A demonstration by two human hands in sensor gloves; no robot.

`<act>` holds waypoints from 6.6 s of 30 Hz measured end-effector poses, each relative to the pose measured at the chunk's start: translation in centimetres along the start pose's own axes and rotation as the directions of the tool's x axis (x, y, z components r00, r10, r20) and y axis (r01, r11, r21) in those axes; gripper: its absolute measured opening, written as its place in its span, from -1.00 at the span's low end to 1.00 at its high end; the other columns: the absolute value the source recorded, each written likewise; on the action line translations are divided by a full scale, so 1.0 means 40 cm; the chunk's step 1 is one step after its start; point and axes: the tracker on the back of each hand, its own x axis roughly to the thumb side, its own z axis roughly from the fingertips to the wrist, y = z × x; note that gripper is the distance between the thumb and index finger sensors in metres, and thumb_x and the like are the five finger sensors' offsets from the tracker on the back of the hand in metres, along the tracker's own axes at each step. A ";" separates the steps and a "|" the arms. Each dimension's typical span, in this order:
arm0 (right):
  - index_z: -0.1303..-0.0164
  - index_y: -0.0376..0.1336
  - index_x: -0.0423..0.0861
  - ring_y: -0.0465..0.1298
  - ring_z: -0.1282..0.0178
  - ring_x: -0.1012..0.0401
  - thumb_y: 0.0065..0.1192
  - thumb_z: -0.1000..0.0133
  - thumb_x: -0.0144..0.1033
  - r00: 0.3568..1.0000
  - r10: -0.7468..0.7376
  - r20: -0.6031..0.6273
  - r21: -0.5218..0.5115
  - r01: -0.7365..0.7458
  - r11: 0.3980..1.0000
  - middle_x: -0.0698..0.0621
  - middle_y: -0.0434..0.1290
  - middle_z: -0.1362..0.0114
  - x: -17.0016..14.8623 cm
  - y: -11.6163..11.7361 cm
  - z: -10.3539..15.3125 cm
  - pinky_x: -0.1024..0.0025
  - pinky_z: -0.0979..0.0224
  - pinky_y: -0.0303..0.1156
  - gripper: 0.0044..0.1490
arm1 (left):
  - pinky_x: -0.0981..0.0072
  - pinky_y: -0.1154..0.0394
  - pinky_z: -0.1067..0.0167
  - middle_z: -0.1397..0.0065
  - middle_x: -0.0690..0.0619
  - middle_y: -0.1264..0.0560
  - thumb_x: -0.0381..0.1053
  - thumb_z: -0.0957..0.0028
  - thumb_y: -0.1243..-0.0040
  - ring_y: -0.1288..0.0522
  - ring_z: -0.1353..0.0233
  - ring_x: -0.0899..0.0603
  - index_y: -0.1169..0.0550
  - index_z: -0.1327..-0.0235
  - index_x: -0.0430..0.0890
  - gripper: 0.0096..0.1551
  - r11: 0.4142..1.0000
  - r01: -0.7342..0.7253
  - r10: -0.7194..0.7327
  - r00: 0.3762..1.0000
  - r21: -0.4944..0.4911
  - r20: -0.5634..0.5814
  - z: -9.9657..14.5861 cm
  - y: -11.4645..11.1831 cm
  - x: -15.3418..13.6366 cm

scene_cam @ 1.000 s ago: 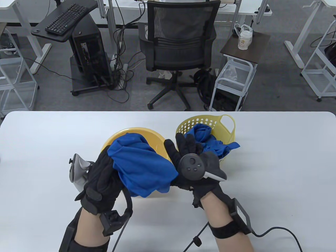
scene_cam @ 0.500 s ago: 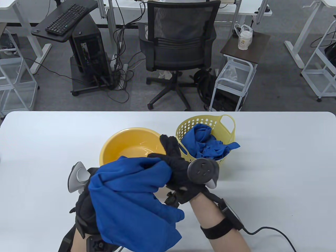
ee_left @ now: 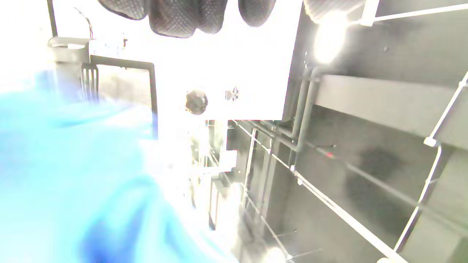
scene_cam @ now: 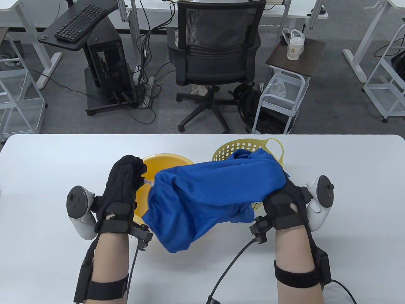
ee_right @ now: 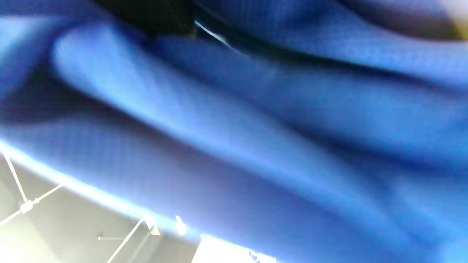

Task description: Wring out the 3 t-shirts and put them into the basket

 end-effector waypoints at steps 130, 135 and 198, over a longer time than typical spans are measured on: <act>-0.63 -0.34 0.19 -0.02 -0.68 -0.44 0.50 -0.24 -0.41 0.147 0.681 0.717 -0.256 -0.853 0.455 -0.11 -0.31 -0.81 -0.008 0.286 0.079 -0.54 -0.51 0.06 0.18 | -0.02 -0.64 -0.22 -0.74 -0.14 -0.19 0.33 -0.40 -0.18 -0.55 -0.36 -0.24 -0.06 -0.71 0.40 -0.25 0.757 -0.504 0.457 0.863 -0.415 -0.215 -0.004 -0.188 -0.012; -0.48 -0.53 0.21 -0.20 -0.71 -0.36 0.62 -0.11 -0.19 0.007 0.735 0.678 -0.476 -0.758 0.446 -0.07 -0.49 -0.73 -0.043 0.278 0.084 -0.50 -0.57 -0.11 0.44 | 0.00 -0.63 -0.22 -0.76 -0.14 -0.16 0.36 -0.45 -0.12 -0.54 -0.38 -0.24 -0.04 -0.75 0.36 -0.25 0.694 -0.498 0.389 0.867 -0.520 -0.312 -0.001 -0.239 -0.037; -0.60 0.00 0.04 0.61 0.16 -0.23 0.79 0.04 -0.21 0.053 0.809 0.586 -0.272 -0.927 0.258 -0.32 0.32 -0.48 -0.063 0.276 0.040 0.27 0.31 0.65 0.18 | -0.12 -0.55 -0.18 -0.74 -0.35 -0.11 0.67 -0.28 0.07 -0.50 -0.37 -0.40 -0.04 -0.83 0.09 0.05 0.877 0.032 -0.099 0.988 -0.479 -0.116 0.005 -0.213 -0.023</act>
